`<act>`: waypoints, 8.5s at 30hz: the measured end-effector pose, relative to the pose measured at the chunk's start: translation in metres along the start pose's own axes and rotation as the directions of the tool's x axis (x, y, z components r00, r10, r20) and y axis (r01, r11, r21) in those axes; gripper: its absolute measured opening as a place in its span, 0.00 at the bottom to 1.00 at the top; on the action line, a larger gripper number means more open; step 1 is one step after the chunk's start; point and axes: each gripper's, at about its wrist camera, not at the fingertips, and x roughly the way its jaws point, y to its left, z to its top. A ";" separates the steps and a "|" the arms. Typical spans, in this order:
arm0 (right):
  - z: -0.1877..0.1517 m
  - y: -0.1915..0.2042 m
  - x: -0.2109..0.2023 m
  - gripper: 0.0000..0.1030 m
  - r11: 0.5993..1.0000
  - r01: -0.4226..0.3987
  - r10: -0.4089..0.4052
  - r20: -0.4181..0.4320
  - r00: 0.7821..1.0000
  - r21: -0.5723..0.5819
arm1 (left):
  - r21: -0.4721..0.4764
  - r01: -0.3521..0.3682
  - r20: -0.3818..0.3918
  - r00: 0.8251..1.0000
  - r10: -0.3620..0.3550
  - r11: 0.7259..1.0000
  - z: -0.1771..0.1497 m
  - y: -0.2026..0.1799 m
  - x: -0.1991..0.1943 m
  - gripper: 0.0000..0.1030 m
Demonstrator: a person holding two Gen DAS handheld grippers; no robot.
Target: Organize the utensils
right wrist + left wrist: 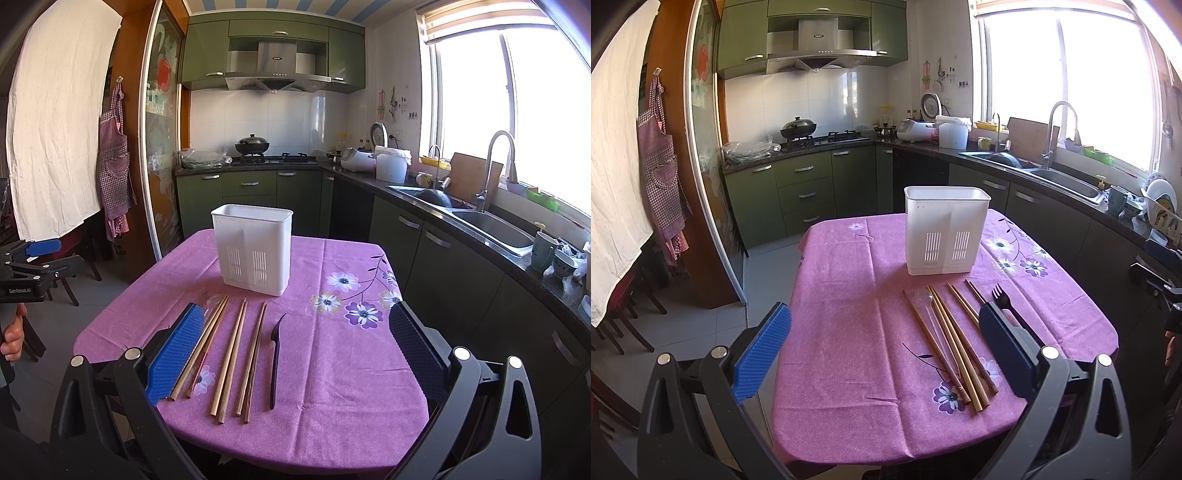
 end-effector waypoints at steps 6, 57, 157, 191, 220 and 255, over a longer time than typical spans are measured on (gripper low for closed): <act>-0.001 0.000 0.000 0.96 1.000 0.000 0.000 -0.002 1.000 -0.001 | 0.000 0.000 -0.001 1.000 0.000 1.000 0.001 0.000 0.000 0.94; 0.003 -0.033 0.077 0.96 0.989 -0.128 0.145 -0.265 0.953 0.079 | -0.046 0.010 -0.150 0.989 -0.016 0.999 -0.005 0.004 0.053 0.94; 0.003 -0.037 0.236 0.05 0.941 -0.262 0.334 -0.484 0.809 0.212 | -0.027 0.216 -0.192 0.957 -0.217 0.976 0.152 -0.054 0.141 0.08; 0.207 -0.028 0.236 0.05 0.963 -0.174 0.153 0.116 0.981 0.208 | 0.068 0.127 -0.139 0.983 -0.116 0.990 0.178 -0.048 0.179 0.55; 0.117 -0.012 0.203 0.22 0.996 -0.085 0.083 -0.092 0.992 -0.016 | -0.005 0.161 -0.401 0.904 -0.150 0.987 0.081 -0.041 0.188 0.60; 0.007 -0.043 0.225 0.31 0.988 -0.139 0.090 -0.496 0.864 -0.063 | -0.039 0.072 -0.689 0.720 -0.079 0.997 0.006 -0.055 0.257 0.06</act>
